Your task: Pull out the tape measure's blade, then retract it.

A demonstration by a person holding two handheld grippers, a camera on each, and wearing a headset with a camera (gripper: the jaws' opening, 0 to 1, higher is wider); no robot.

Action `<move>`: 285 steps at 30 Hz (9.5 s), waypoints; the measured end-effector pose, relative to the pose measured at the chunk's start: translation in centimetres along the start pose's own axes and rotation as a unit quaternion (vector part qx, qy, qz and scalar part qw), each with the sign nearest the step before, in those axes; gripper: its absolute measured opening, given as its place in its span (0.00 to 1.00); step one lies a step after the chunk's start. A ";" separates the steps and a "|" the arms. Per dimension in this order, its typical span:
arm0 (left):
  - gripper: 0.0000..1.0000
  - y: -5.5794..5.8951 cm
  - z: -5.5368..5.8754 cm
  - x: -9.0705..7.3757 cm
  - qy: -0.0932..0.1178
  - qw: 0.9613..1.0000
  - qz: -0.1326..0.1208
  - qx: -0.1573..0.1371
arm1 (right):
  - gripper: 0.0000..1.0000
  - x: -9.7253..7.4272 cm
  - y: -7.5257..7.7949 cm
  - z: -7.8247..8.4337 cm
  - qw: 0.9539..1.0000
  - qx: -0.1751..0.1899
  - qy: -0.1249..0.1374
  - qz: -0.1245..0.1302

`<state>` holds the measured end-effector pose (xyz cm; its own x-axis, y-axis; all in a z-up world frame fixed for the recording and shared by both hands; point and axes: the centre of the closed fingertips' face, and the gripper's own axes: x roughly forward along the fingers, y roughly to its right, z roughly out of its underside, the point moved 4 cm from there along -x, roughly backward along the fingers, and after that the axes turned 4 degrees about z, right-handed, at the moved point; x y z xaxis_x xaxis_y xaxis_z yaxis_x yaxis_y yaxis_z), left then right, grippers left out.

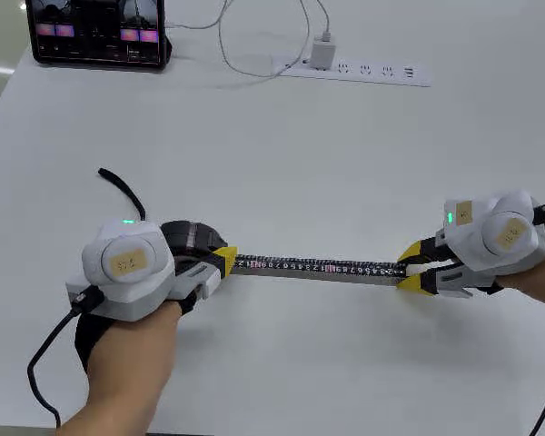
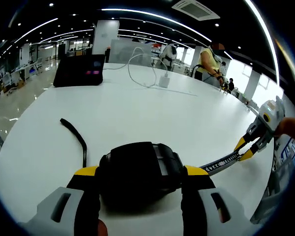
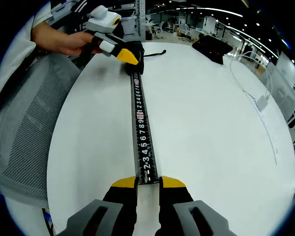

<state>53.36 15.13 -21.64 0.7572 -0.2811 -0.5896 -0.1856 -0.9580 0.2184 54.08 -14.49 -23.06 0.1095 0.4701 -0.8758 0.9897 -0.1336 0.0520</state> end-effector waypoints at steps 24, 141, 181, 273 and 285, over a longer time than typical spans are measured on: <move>0.63 -0.1 0.2 -0.1 -0.002 1.000 0.006 -0.018 | 0.11 0.1 0.1 0.0 1.000 -0.004 -0.006 0.001; 0.59 -0.5 0.1 -0.4 -0.006 0.998 0.026 -0.056 | 0.10 3.7 0.2 -7.3 0.998 0.008 0.058 -0.026; 0.59 -0.7 0.0 -0.3 0.000 0.997 0.033 -0.070 | 0.10 6.5 -0.3 -11.7 0.995 0.008 0.096 -0.036; 0.62 -0.6 0.0 0.0 -0.004 0.998 0.026 -0.058 | 0.12 11.0 -2.3 -18.5 0.985 0.023 0.164 -0.049; 0.63 -0.6 0.0 0.1 -0.009 0.998 0.034 -0.058 | 0.20 10.8 -2.2 -18.5 0.986 0.027 0.159 -0.045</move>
<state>53.54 15.71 -21.79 0.7339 -0.3467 -0.5842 -0.1608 -0.9242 0.3465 54.78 7.06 -23.77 0.0530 0.7314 -0.6799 0.9912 -0.1212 -0.0531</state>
